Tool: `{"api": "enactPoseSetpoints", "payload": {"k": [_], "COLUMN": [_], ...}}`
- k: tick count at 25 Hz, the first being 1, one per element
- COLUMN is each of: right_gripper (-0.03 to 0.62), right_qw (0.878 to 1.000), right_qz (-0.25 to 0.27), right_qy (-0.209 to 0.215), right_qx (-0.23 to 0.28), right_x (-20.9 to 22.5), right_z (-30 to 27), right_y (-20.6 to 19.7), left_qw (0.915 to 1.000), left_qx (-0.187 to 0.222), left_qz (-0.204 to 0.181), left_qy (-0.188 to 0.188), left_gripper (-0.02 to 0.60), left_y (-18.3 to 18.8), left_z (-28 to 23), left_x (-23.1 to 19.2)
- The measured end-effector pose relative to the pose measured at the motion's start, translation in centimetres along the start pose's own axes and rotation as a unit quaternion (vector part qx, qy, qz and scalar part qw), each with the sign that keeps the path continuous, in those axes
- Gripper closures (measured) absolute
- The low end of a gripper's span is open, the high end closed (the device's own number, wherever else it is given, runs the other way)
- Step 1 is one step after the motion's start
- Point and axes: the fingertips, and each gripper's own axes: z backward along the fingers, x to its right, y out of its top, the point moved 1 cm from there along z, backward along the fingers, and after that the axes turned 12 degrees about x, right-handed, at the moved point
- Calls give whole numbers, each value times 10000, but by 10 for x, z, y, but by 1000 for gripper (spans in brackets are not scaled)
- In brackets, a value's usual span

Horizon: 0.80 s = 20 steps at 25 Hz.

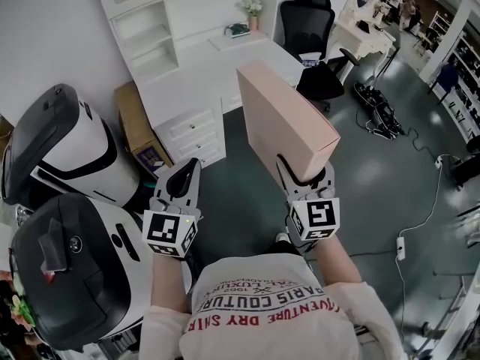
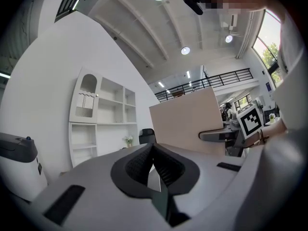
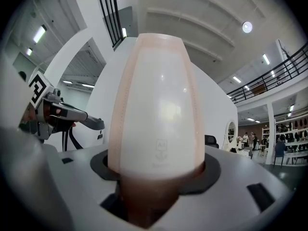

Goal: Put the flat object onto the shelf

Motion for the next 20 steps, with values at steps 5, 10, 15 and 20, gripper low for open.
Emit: {"api": "enactPoseSetpoints", "payload": {"k": [5, 10, 15, 20], "right_gripper": [279, 279, 279, 279], "right_qw": [9998, 9977, 9931, 9872], "right_qz": [10, -158, -297, -238], "right_qy": [210, 655, 1127, 1566], "right_qx": [-26, 100, 138, 192], "right_x": [20, 51, 105, 166], "right_z": [-23, -69, -133, -187], "right_y": [-22, -48, -65, -78], "left_qw": [9999, 9985, 9960, 9925], "left_qx": [-104, -226, -288, -285], "left_qz": [-68, -223, -324, -355], "left_qy": [56, 445, 782, 1135], "left_gripper": [568, 568, 568, 568], "left_y": [-17, -34, -38, -43], "left_z": [-28, -71, -141, -218], "left_x": [3, -1, 1, 6]}}
